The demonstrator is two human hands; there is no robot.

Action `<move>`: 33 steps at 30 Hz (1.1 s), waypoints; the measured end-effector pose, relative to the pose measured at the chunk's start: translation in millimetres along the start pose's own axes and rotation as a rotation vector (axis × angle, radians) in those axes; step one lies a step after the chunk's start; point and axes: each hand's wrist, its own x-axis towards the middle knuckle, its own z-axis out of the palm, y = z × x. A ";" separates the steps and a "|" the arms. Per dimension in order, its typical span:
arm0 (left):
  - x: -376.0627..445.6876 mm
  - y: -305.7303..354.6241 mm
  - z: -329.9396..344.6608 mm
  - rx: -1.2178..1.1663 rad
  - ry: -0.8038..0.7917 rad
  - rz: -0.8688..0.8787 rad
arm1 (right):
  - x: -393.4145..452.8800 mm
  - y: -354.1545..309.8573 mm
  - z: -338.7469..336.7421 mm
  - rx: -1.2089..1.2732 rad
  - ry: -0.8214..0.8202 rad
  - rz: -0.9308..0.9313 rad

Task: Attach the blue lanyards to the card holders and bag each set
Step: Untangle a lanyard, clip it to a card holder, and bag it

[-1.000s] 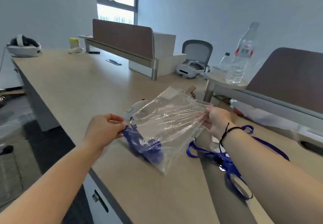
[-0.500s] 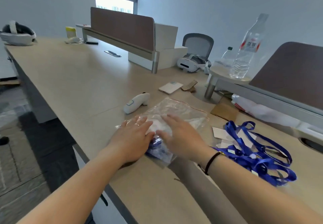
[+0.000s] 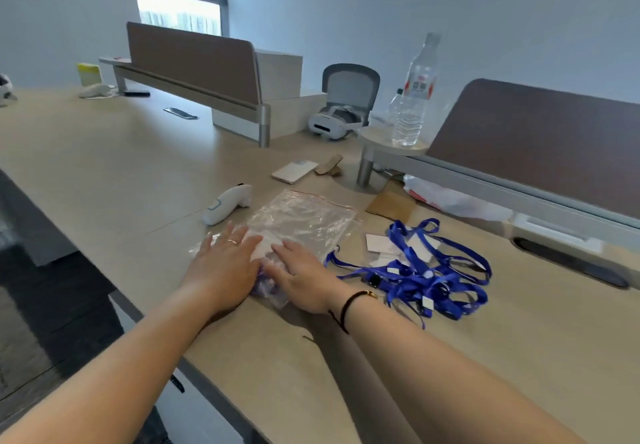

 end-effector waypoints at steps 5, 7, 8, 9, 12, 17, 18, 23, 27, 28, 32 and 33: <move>-14.0 74.0 -11.7 -0.337 0.179 0.096 | -70.4 29.8 -41.6 0.128 0.234 -0.047; -21.0 110.6 -9.0 -0.403 0.109 0.139 | -102.3 55.3 -57.5 0.083 0.346 -0.008; -24.8 128.9 -7.3 -0.422 0.076 0.162 | -117.1 68.3 -65.2 0.049 0.404 0.037; -28.7 147.1 -5.3 -0.437 0.046 0.175 | -130.5 82.7 -71.9 0.014 0.457 0.093; -38.1 190.8 5.7 -0.435 -0.021 0.130 | -162.9 120.6 -80.1 -0.068 0.509 0.219; -41.8 219.6 23.1 -0.250 -0.024 0.071 | -195.1 144.0 -61.4 -0.077 0.424 0.278; -42.3 221.1 22.8 -0.249 -0.020 0.060 | -197.4 144.3 -57.5 -0.084 0.431 0.284; -49.8 220.6 23.0 -0.346 0.023 0.001 | -177.5 133.8 -44.0 -0.230 0.545 0.402; -58.0 219.9 19.7 -0.395 0.080 -0.001 | -153.9 123.1 -42.0 -0.247 0.543 0.523; -59.5 219.9 18.5 -0.401 0.084 0.009 | -151.9 123.3 -43.4 -0.198 0.522 0.536; -63.6 219.2 12.2 -0.467 0.106 0.092 | -169.4 124.0 -68.6 0.066 0.517 0.481; -64.2 220.4 9.6 -0.488 0.111 0.117 | -178.1 122.7 -78.8 0.081 0.525 0.436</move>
